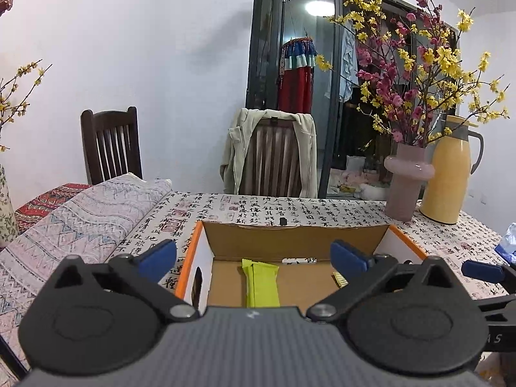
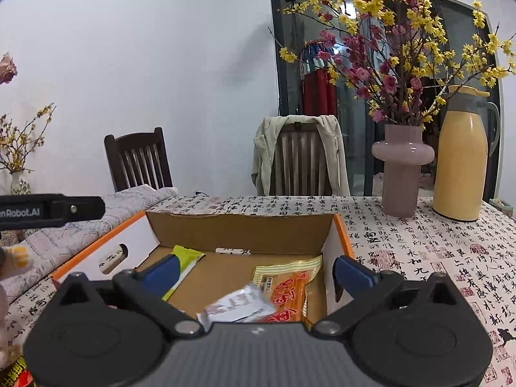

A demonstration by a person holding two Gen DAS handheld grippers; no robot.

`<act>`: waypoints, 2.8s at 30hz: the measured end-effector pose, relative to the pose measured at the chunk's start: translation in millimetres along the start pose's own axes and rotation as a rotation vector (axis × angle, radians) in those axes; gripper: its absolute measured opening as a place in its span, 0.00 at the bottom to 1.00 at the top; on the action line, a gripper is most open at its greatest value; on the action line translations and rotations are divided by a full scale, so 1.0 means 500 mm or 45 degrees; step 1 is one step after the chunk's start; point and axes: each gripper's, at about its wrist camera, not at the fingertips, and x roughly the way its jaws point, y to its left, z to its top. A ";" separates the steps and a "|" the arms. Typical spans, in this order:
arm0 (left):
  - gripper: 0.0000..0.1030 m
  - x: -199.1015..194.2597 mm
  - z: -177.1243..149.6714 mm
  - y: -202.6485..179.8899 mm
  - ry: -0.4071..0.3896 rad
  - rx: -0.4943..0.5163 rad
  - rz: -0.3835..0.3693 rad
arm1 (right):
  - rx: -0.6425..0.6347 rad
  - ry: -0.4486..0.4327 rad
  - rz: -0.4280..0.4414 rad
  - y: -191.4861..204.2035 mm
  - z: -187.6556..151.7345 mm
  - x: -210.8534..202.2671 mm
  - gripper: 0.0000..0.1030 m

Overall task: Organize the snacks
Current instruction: 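Carry both silver packets into the cardboard box and open both grippers, then move both open grippers back from the box to the snack pile, then grasp a white cracker packet with the right gripper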

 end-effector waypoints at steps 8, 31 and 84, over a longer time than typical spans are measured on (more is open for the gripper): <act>1.00 -0.015 0.005 0.003 -0.018 -0.016 -0.006 | -0.004 -0.012 0.005 0.002 0.001 -0.004 1.00; 1.00 -0.173 0.017 0.018 -0.093 -0.053 0.009 | -0.056 -0.102 -0.016 0.036 0.008 -0.160 1.00; 1.00 -0.247 -0.180 0.105 0.155 -0.119 0.034 | -0.081 0.335 -0.149 -0.026 -0.200 -0.196 0.82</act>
